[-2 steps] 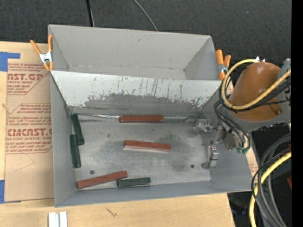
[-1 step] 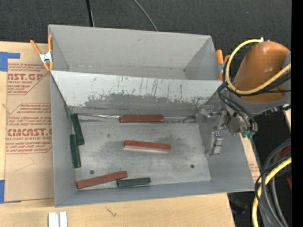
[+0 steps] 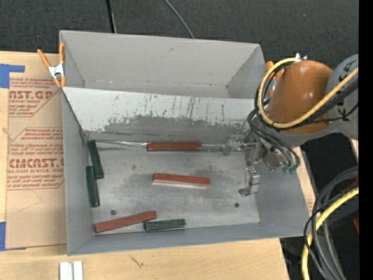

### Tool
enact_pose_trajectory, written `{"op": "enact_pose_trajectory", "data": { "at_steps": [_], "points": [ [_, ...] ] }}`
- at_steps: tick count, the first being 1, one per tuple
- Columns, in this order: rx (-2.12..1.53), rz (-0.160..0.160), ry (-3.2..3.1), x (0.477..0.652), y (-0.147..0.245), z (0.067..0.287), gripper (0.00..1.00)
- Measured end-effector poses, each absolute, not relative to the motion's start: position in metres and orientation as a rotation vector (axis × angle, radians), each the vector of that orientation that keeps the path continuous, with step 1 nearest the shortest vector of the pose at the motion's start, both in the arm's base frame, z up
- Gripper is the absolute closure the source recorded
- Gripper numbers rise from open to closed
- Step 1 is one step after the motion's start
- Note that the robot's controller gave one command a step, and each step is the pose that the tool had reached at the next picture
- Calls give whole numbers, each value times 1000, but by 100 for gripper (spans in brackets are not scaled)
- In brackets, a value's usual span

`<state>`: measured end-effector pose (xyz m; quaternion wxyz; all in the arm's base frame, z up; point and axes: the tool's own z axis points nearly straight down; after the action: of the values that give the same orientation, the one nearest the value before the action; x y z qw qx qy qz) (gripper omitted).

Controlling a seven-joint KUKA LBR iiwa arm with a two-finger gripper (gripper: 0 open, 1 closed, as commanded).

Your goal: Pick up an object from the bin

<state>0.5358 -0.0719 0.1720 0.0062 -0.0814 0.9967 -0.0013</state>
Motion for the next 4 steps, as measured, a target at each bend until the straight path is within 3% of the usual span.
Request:
{"op": "enact_pose_trajectory", "data": {
  "at_steps": [1,2,3,4],
  "points": [
    [-361,0,3116,524,-58,102,0],
    [-255,6,3140,554,-63,84,0],
    [-549,2,3094,489,1,69,100],
    [-546,0,3083,492,1,71,0]
  ]
}}
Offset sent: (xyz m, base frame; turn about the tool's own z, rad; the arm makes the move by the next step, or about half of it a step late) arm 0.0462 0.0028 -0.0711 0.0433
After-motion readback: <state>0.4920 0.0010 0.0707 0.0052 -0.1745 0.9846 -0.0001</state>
